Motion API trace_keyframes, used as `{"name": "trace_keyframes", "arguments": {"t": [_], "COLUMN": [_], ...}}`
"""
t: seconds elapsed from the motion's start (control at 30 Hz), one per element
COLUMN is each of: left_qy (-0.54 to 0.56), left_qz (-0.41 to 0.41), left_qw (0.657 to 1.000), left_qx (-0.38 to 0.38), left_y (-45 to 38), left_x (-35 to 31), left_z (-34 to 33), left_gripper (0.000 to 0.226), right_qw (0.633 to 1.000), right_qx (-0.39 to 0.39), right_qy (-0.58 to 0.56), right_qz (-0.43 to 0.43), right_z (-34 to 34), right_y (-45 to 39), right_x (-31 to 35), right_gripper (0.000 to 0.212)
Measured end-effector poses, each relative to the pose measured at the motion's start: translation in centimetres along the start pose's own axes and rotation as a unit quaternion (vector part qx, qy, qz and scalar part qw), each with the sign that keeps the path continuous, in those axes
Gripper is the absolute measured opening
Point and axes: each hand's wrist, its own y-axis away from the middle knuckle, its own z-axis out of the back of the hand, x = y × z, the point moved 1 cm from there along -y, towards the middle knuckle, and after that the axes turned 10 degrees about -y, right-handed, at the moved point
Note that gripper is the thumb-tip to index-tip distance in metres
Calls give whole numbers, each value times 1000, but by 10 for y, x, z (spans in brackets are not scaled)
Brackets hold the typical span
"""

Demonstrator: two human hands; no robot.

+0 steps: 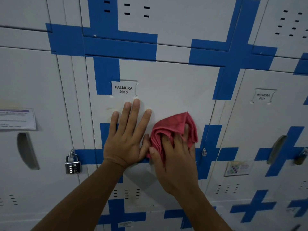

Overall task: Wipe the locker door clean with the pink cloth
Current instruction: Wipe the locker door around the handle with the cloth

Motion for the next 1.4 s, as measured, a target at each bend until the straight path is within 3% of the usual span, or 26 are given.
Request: {"name": "trace_keyframes", "arguments": {"t": [0.23,0.4,0.57,0.7,0.97,1.4], "left_qy": [5,-2,-2,-5,4,2], "left_qz": [0,2,3,4,5,1], "left_qw": [1000,1000,1000,1000,1000,1000], "left_qx": [-5,-13,-19,-13,-12,-11], "left_y": [0,0,0,0,1,0], "left_x": [0,0,-1,-1,-1,0], "left_z": [1,0,0,0,0,0], "left_gripper": [72,72,71,71,72,71], "right_qw": [992,993,987,992,994,985], "right_qx": [-14,-13,44,42,-40,-97], "right_qy": [4,-10,29,54,45,59], "right_qz": [-124,-121,-152,-103,-95,-127], "right_z": [-4,-29,-59,-61,-32,-43], "right_y": [23,65,99,97,38,37], "right_x": [-27,-27,-29,-33,-15,-9], "right_gripper": [75,54,59,61,73,72]}}
